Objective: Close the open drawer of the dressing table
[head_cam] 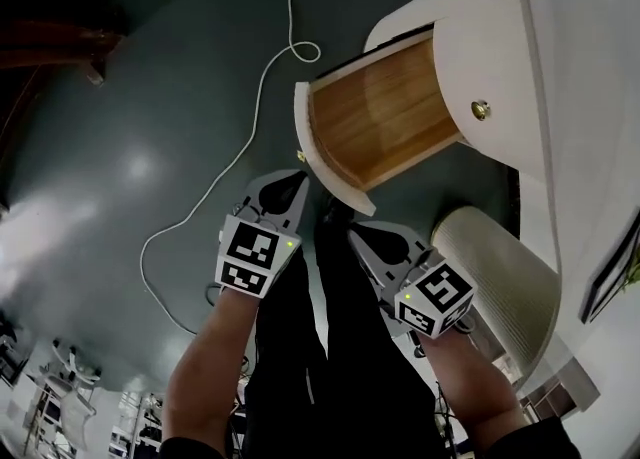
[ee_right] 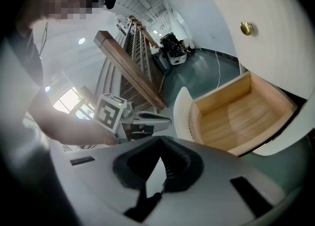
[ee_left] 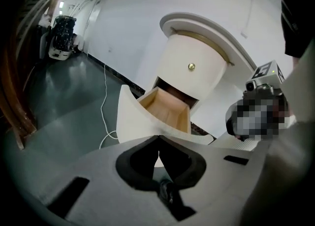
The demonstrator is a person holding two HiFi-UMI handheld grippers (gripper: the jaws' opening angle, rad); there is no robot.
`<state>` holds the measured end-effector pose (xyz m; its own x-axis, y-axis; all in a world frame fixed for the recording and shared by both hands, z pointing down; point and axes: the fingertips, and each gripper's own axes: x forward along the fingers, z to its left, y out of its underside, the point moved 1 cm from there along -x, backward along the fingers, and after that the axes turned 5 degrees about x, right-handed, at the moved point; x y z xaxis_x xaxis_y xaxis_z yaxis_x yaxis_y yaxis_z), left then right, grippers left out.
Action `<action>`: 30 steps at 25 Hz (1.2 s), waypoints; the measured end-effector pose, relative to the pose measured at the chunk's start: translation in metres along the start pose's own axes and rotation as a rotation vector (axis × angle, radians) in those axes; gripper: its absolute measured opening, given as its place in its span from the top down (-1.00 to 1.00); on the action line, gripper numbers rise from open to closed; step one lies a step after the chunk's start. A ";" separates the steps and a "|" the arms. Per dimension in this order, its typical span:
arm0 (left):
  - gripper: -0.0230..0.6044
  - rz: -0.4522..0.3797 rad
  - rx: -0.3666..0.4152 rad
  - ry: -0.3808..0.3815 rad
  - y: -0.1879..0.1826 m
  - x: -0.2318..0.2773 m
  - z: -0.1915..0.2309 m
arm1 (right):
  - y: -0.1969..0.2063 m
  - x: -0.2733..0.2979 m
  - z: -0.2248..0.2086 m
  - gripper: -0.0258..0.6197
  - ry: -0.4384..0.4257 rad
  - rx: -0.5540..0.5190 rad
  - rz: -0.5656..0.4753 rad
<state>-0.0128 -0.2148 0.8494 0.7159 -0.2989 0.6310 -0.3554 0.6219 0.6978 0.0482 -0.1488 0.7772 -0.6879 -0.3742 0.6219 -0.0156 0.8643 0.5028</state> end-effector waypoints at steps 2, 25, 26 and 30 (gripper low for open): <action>0.89 0.004 0.026 -0.003 0.003 0.006 0.002 | 0.005 0.003 -0.002 0.90 -0.005 0.003 0.009; 0.90 -0.022 0.130 0.158 -0.052 0.093 -0.019 | 0.001 -0.002 -0.045 0.90 0.024 -0.025 -0.031; 0.90 -0.026 0.133 0.162 -0.056 0.099 -0.022 | 0.002 -0.005 -0.049 0.90 0.029 -0.021 -0.035; 0.90 -0.042 0.149 0.178 -0.073 0.122 -0.032 | 0.009 -0.015 -0.059 0.90 0.041 -0.005 -0.040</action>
<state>0.1191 -0.2736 0.8645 0.8218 -0.1818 0.5400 -0.3984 0.4942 0.7727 0.1012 -0.1550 0.8081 -0.6566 -0.4220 0.6251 -0.0386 0.8465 0.5309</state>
